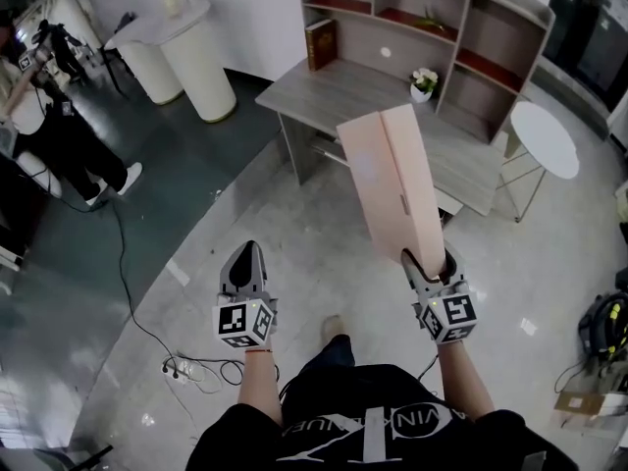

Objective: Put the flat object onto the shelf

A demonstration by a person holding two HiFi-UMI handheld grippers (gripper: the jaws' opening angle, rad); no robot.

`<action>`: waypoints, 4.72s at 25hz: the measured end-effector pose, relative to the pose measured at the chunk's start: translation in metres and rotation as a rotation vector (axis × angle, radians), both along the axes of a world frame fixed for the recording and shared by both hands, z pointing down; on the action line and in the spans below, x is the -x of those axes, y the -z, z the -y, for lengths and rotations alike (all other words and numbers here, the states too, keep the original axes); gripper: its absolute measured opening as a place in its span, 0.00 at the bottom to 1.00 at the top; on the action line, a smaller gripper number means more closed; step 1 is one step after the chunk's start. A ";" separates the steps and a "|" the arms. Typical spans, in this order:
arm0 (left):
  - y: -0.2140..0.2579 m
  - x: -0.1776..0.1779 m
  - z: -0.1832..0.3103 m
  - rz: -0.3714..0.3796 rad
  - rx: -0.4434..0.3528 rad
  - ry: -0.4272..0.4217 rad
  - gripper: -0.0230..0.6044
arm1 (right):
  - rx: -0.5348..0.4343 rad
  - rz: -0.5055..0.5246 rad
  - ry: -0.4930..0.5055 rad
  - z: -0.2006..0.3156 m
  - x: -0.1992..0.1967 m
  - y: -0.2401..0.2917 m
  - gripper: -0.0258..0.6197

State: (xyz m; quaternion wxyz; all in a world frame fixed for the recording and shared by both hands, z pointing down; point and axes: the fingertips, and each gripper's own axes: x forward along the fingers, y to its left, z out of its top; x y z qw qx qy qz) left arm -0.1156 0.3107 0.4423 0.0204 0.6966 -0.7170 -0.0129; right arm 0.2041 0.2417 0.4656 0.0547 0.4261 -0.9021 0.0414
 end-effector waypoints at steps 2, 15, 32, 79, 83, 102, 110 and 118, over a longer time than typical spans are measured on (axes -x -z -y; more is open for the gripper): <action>-0.001 0.009 0.016 -0.003 0.004 -0.003 0.04 | 0.007 -0.005 -0.003 0.013 0.008 -0.001 0.49; -0.018 0.058 0.106 -0.028 0.024 -0.047 0.04 | 0.039 -0.012 -0.033 0.085 0.058 -0.013 0.49; -0.038 0.093 0.165 -0.033 0.064 -0.023 0.04 | 0.102 0.037 -0.019 0.162 0.095 -0.034 0.49; -0.049 0.116 0.475 -0.003 0.151 -0.097 0.04 | 0.582 0.484 -0.016 0.486 0.182 -0.065 0.50; -0.044 0.129 0.503 -0.006 0.140 -0.121 0.04 | 0.628 0.547 -0.082 0.502 0.179 -0.070 0.50; -0.017 0.149 0.589 0.034 0.113 -0.250 0.04 | 0.801 0.647 -0.200 0.559 0.192 -0.105 0.54; -0.023 0.153 0.598 0.026 0.125 -0.255 0.04 | 0.860 0.663 -0.236 0.572 0.182 -0.130 0.59; -0.021 0.155 0.600 0.035 0.126 -0.256 0.04 | 0.882 0.638 -0.268 0.573 0.176 -0.144 0.64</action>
